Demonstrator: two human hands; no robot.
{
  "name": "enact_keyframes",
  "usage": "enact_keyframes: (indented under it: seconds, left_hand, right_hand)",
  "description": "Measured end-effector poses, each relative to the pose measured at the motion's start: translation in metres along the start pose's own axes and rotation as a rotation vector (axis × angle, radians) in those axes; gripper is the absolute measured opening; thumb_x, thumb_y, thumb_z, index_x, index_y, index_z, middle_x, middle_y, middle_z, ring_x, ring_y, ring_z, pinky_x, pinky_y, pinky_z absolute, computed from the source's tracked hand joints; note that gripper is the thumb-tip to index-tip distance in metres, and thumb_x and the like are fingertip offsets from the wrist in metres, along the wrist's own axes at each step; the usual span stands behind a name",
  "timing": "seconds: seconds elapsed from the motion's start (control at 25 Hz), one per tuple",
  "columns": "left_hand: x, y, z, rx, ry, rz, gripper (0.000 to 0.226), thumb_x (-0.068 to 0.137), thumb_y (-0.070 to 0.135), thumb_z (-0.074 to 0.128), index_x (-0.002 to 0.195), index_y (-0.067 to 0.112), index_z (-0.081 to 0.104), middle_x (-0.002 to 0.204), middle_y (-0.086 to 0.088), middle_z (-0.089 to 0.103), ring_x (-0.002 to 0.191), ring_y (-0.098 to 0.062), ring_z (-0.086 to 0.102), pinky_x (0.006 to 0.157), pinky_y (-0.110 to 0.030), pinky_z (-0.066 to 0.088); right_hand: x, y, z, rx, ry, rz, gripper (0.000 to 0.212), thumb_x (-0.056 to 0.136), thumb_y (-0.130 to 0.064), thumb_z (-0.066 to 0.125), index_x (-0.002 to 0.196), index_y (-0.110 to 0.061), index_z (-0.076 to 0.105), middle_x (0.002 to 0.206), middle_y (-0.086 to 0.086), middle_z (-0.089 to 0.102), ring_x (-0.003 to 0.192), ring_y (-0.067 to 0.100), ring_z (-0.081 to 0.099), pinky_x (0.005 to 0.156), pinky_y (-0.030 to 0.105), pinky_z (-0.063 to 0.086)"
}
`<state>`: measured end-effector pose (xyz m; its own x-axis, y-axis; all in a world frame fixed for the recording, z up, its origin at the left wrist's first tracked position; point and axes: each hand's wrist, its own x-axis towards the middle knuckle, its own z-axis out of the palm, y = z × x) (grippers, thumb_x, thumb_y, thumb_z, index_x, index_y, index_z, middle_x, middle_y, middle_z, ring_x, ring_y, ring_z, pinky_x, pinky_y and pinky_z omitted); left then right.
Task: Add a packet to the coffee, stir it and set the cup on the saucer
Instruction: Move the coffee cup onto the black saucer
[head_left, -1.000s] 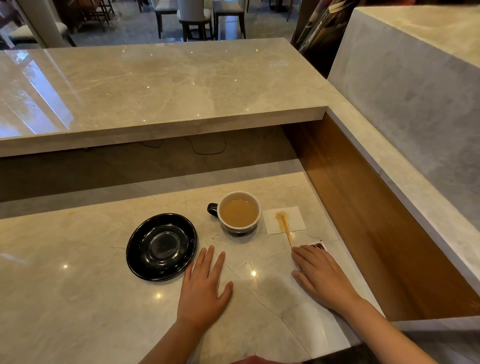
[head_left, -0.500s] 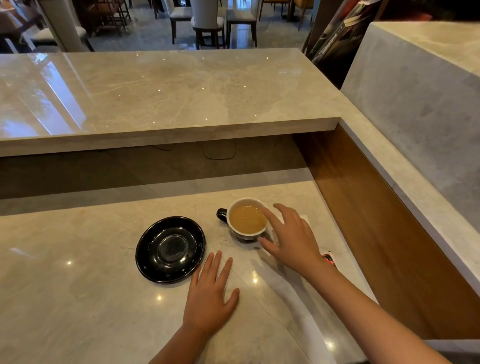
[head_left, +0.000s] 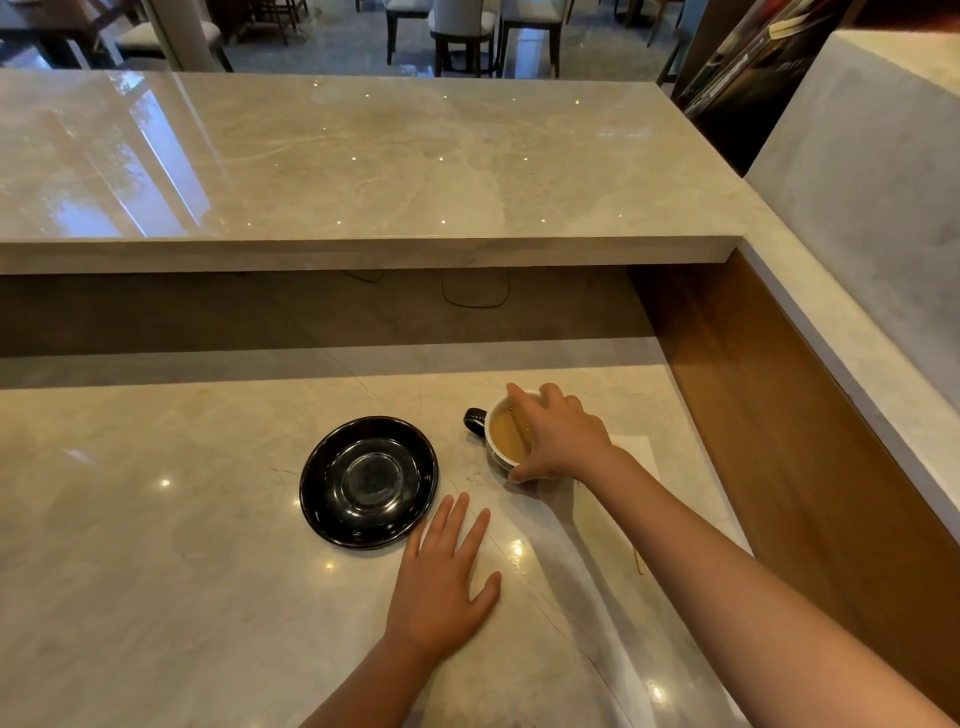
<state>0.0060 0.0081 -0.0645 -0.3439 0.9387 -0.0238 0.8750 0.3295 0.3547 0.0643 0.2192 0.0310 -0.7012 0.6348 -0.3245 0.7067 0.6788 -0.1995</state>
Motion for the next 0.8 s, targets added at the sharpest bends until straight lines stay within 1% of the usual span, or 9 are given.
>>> enact_keyframes:
  seconds: [0.08,0.16,0.28,0.4,0.48,0.64,0.8]
  left_hand:
    - [0.000,0.000,0.000,0.002,-0.004,0.002,0.067,0.087,0.059,0.029,0.144,0.038,0.002,0.154,0.007,-0.006,0.139,-0.010,-0.017,0.113,-0.038,-0.003]
    - [0.000,-0.001,0.001,0.006,-0.003,0.002,0.067,0.087,0.058,0.030,0.144,0.038,0.003,0.154,0.006,-0.005,0.139,-0.010,-0.016,0.113,-0.038,-0.003]
    - [0.000,-0.001,0.002,-0.001,0.003,-0.001,0.067,0.087,0.056,0.034,0.145,0.036,0.007,0.154,0.005,-0.001,0.139,-0.010,-0.014,0.112,-0.040,-0.005]
    - [-0.001,-0.001,0.003,0.004,0.003,-0.007,0.067,0.088,0.057,0.033,0.145,0.038,0.004,0.154,0.006,-0.002,0.138,-0.009,-0.017,0.110,-0.041,-0.009]
    - [0.000,-0.002,0.004,0.001,0.006,-0.008,0.067,0.088,0.058,0.032,0.144,0.038,0.003,0.153,0.006,-0.003,0.137,-0.009,-0.019,0.110,-0.043,-0.010]
    - [0.000,-0.002,0.003,-0.023,0.019,0.004,0.067,0.087,0.057,0.032,0.144,0.039,0.001,0.153,0.005,-0.002,0.138,-0.009,-0.017,0.111,-0.038,-0.005]
    - [0.000,-0.002,0.003,-0.026,0.034,0.016,0.067,0.087,0.055,0.036,0.145,0.034,0.011,0.154,0.002,0.003,0.140,-0.012,-0.011,0.112,-0.039,0.003]
  right_hand:
    - [0.005,-0.001,-0.003,-0.019,-0.033,-0.011,0.111,0.051,-0.050,0.081,0.137,-0.037,0.012,0.142,0.011,0.029,0.122,0.035,0.036,0.085,0.045,0.047]
    - [0.007,-0.002,-0.004,-0.034,-0.035,-0.015,0.106,0.050,-0.049,0.082,0.134,-0.036,0.018,0.138,0.011,0.032,0.119,0.035,0.038,0.082,0.044,0.048]
    - [0.007,-0.004,-0.002,-0.027,0.010,-0.013,0.100,0.047,-0.049,0.081,0.128,-0.034,0.024,0.131,0.011,0.036,0.114,0.033,0.040,0.076,0.041,0.049]
    - [0.005,-0.003,0.002,-0.016,0.061,-0.031,0.098,0.044,-0.052,0.079,0.124,-0.034,0.026,0.126,0.010,0.039,0.110,0.031,0.041,0.067,0.035,0.045]
    - [0.003,-0.004,0.003,-0.008,0.078,-0.039,0.097,0.044,-0.054,0.078,0.124,-0.034,0.027,0.125,0.009,0.040,0.110,0.030,0.041,0.066,0.034,0.044]
    - [0.000,-0.014,-0.002,0.053,0.082,-0.082,0.097,0.045,-0.057,0.076,0.125,-0.035,0.026,0.126,0.009,0.039,0.110,0.029,0.041,0.071,0.038,0.048]
    - [-0.002,-0.038,-0.016,0.084,0.121,-0.193,0.097,0.047,-0.058,0.075,0.127,-0.035,0.025,0.126,0.009,0.038,0.111,0.029,0.040,0.068,0.034,0.044]
